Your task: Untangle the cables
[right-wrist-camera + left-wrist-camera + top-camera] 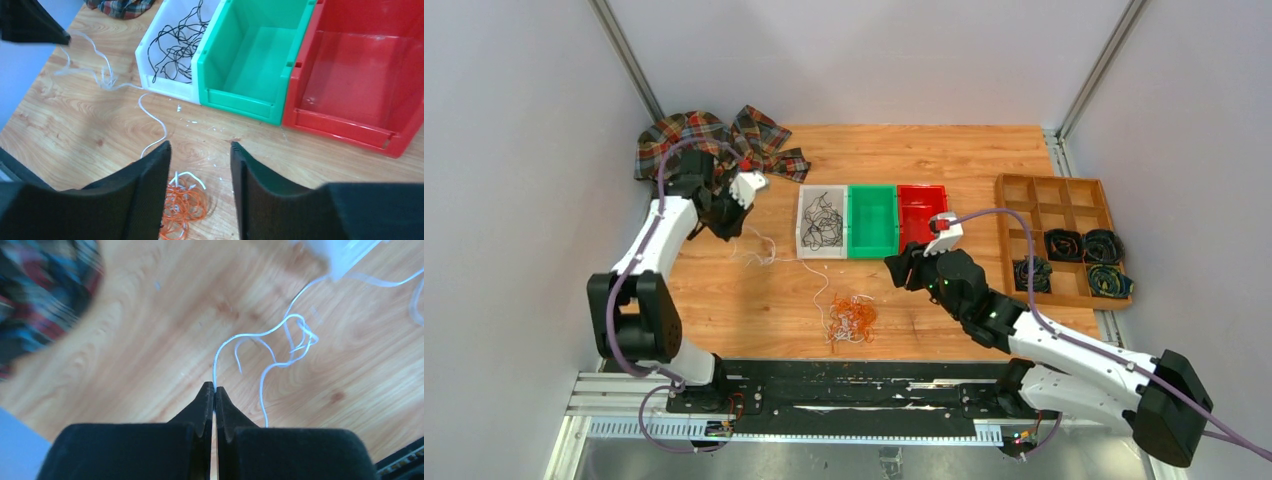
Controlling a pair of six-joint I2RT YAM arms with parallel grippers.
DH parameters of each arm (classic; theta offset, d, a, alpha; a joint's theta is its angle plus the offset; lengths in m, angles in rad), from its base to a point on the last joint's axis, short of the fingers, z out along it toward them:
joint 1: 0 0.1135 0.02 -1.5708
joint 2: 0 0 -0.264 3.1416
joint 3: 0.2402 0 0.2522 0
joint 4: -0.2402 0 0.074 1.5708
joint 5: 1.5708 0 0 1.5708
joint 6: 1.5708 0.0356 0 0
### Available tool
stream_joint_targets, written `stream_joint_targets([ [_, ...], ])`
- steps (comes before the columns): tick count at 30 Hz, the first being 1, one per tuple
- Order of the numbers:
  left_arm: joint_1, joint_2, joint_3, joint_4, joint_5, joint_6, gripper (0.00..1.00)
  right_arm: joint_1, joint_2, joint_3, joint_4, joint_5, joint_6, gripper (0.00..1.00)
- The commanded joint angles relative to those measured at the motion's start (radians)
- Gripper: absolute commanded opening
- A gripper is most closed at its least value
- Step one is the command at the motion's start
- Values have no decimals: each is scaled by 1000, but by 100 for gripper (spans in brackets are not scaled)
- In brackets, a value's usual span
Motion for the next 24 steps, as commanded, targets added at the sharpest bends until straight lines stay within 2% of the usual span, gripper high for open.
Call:
stream_joint_targets([
  [1,-38,-145,182,-181,179,-58,1,-6,68,89,50,-73,-10,52],
  [5,-133,-229,313,-279,194,-73,1,32,140,169,95,-111,-68,68],
  [8,-194,-292,380,-291,210,-117,0,69,200,268,102,-138,-131,74],
  [14,-286,-357,506,-298,277,-235,1,102,283,427,107,-219,-173,78],
  [17,-348,-376,533,-298,267,-278,0,122,297,488,112,-232,-178,78],
  [24,-416,-393,550,-298,276,-309,0,185,282,515,141,-222,-192,79],
])
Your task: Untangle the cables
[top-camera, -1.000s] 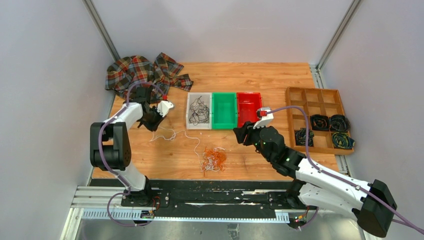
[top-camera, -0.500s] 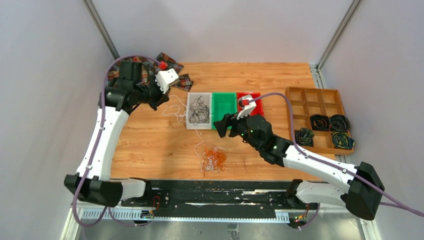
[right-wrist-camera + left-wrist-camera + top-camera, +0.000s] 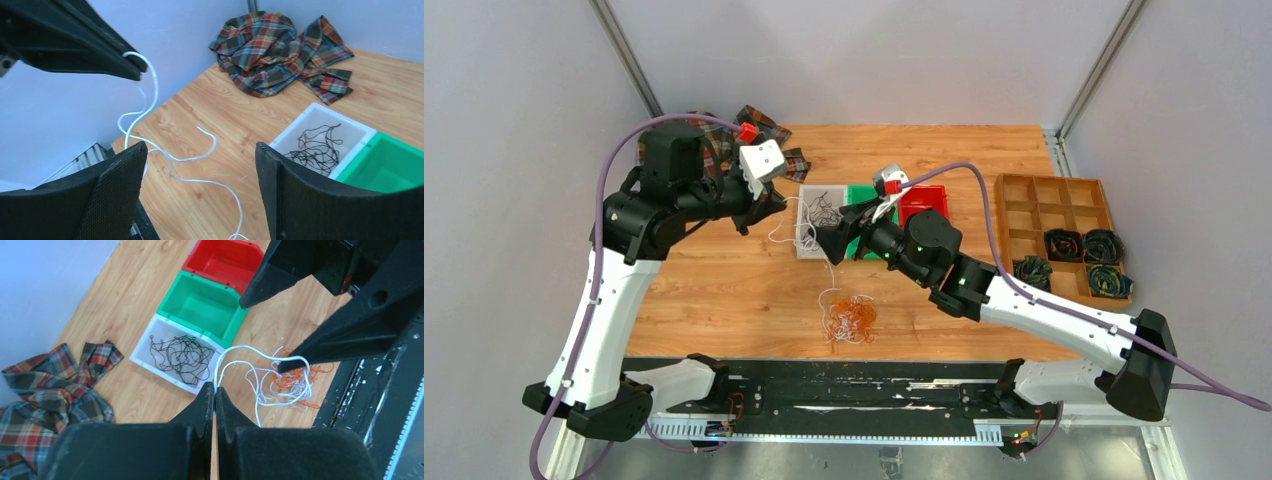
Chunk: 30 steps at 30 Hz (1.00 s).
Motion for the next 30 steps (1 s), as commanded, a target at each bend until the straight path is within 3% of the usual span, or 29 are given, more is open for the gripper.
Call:
stream_joint_targets([
  [1,-23,-6,29,-14,44,-50,1,40,-22,17,44,-13,-25,79],
  [16,-56,56,202,-11,264,-31,1,48,121,113,39,-92,-20,76],
  [26,-55,180,555,20,251,-77,0,41,171,104,47,-74,5,67],
  [30,-55,148,545,183,198,-129,0,41,184,73,66,-83,38,64],
])
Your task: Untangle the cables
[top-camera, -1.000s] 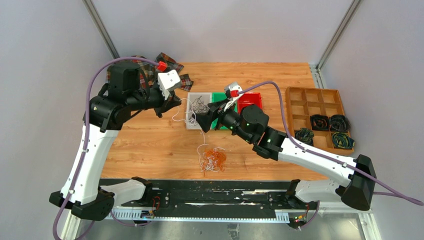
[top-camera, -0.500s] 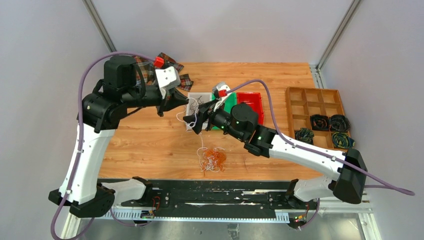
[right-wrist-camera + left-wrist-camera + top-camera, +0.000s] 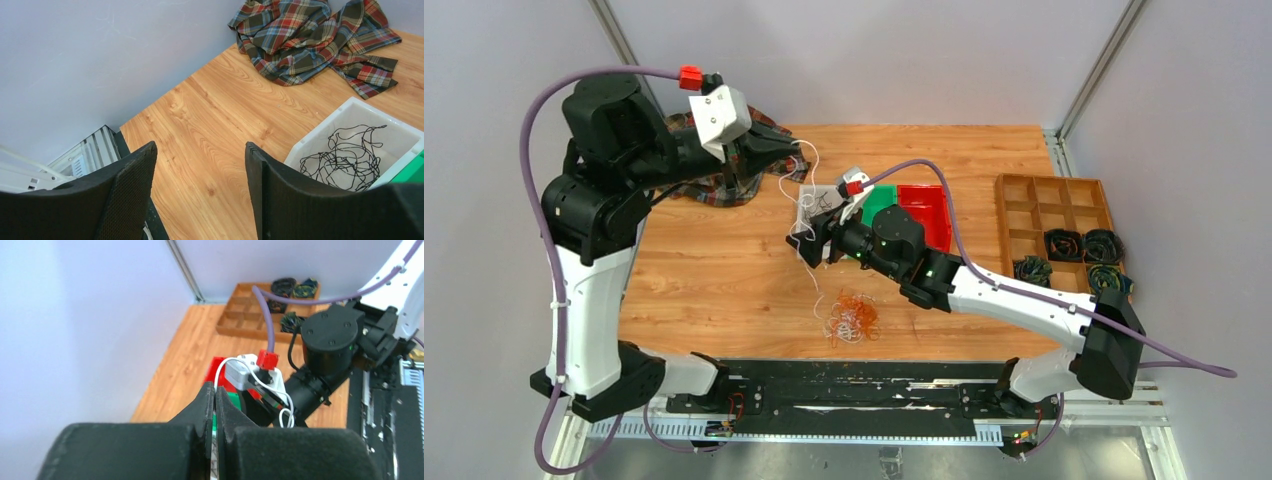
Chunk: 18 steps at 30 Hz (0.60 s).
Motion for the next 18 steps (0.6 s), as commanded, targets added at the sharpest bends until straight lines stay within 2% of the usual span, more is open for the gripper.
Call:
stream_joint_targets([
  [1,-7,-47,-15,213,-54,-82,1,5,16,-27,41,-9,36,64],
  [5,-7,-115,-104,497,-139,-160,1,5,2,-93,60,5,59,63],
  [10,-8,-120,-77,708,-275,-243,0,5,-20,-174,68,30,82,64],
  [18,-7,-70,59,830,-423,-268,1,5,-88,-319,92,97,126,71],
])
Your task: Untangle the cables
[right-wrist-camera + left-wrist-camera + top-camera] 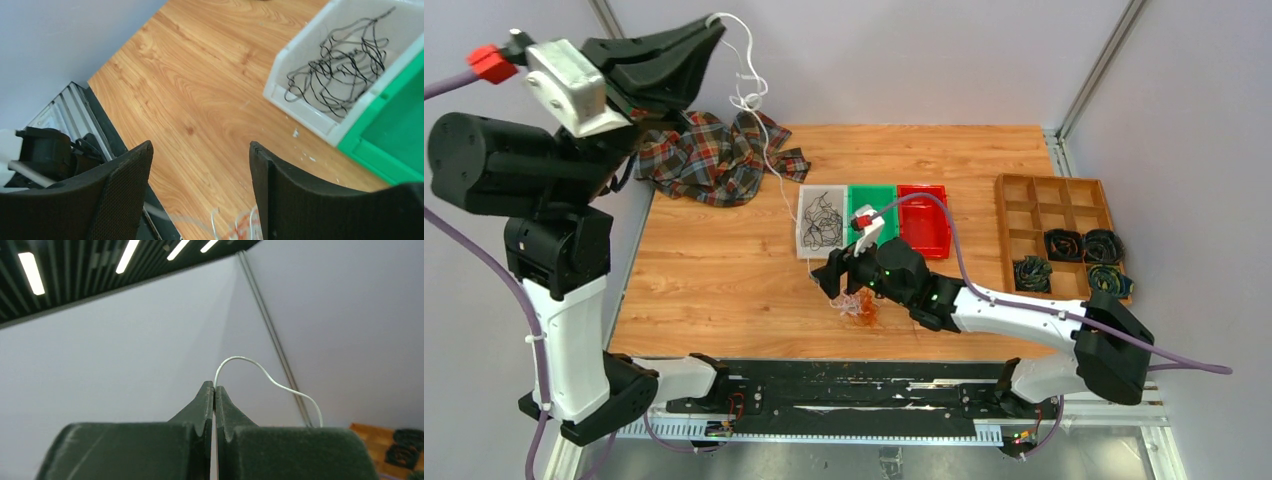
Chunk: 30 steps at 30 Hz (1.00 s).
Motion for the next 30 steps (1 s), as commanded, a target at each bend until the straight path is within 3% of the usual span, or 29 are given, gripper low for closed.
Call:
stream_joint_targets([
  [1,-8,17,69,161,-148,-25,1,6,-80,-76,46,72,33,71],
  [5,-8,26,98,239,-220,-5,1,5,-133,-133,43,103,31,72],
  [14,-7,42,126,219,-222,17,1,47,-158,-146,103,38,-52,74],
  [22,-7,51,136,218,-220,46,1,190,54,84,123,17,-288,77],
  [30,-7,44,149,227,-230,61,1,157,321,356,15,100,-314,74],
])
